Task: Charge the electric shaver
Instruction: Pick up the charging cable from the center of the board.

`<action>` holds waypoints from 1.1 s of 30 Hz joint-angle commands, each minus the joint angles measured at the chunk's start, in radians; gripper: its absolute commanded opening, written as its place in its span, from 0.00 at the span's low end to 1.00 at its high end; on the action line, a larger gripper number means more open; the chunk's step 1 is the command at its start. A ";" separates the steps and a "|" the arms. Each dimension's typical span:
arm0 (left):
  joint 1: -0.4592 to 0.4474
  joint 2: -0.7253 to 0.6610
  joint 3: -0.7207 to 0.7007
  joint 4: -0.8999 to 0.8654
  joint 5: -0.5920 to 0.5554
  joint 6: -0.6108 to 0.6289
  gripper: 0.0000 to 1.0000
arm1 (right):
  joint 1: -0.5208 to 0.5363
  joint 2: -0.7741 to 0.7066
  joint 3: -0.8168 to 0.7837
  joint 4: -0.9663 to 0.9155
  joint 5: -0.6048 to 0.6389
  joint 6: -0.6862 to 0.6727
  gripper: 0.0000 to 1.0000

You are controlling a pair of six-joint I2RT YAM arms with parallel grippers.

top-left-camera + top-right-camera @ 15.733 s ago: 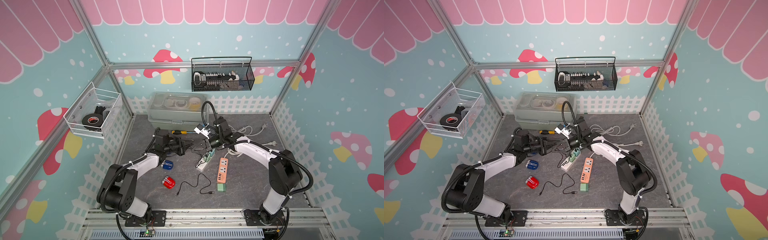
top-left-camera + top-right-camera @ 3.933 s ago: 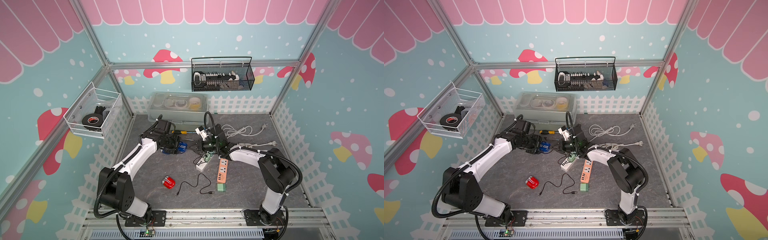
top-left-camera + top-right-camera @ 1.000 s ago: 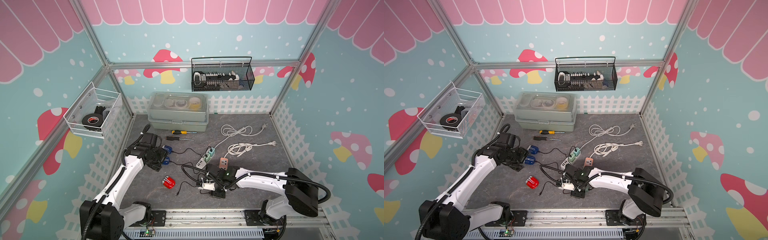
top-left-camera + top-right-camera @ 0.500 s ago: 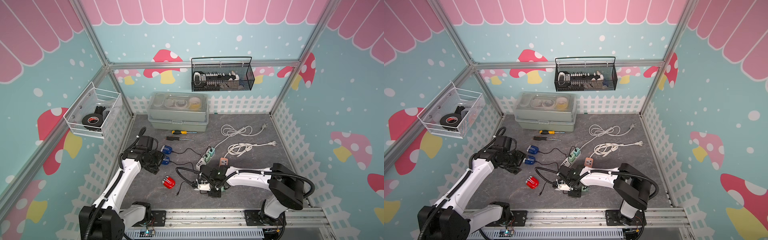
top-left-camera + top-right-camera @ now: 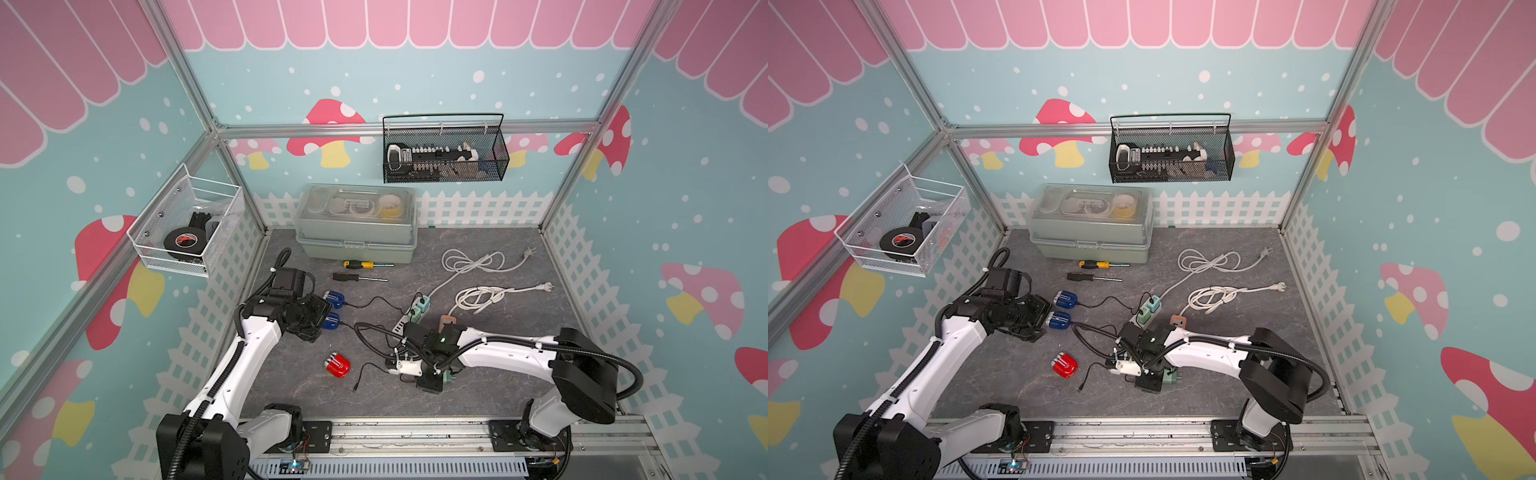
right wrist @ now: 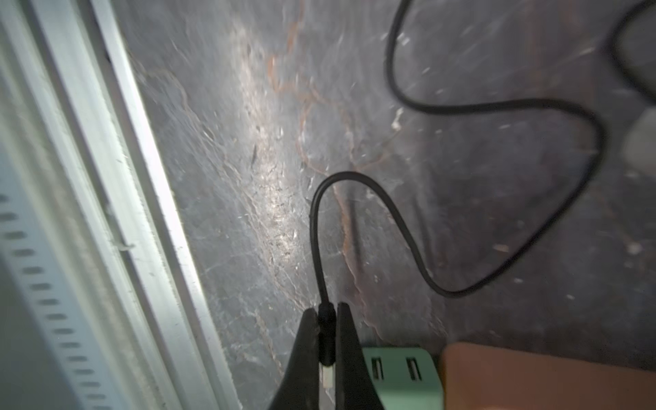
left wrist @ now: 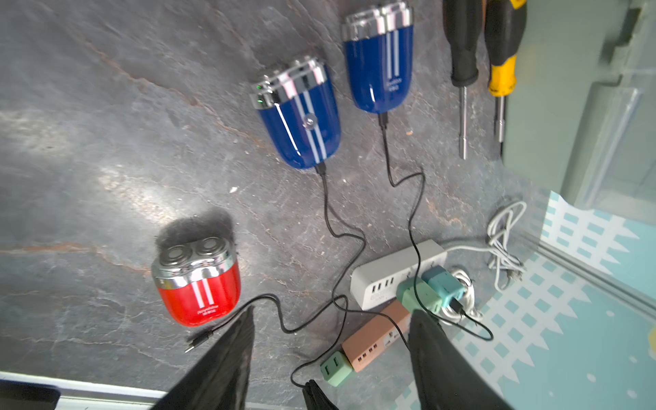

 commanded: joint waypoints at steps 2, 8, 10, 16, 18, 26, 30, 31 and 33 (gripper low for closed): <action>-0.037 0.004 0.059 0.088 0.170 0.098 0.66 | -0.146 -0.114 0.114 -0.031 -0.306 0.119 0.00; -0.173 0.028 0.143 0.197 0.335 0.173 0.66 | -0.280 -0.046 0.257 -0.024 -0.653 0.290 0.00; -0.197 0.041 0.159 0.228 0.386 0.195 0.66 | -0.319 -0.006 0.300 0.002 -0.727 0.358 0.00; -0.259 0.101 0.148 0.279 0.462 0.175 0.63 | -0.396 0.063 0.367 0.159 -0.871 0.536 0.00; -0.263 0.097 0.134 0.283 0.444 0.172 0.60 | -0.415 0.084 0.369 0.205 -0.901 0.595 0.00; -0.282 0.137 0.138 0.378 0.461 0.120 0.52 | -0.439 0.129 0.377 0.262 -0.945 0.675 0.00; -0.295 0.145 0.121 0.420 0.453 0.086 0.42 | -0.450 0.131 0.356 0.347 -0.947 0.740 0.00; -0.296 0.144 0.115 0.427 0.451 0.079 0.40 | -0.452 0.128 0.343 0.392 -0.948 0.778 0.00; -0.296 0.148 0.100 0.446 0.453 0.066 0.31 | -0.453 0.128 0.330 0.450 -0.951 0.829 0.00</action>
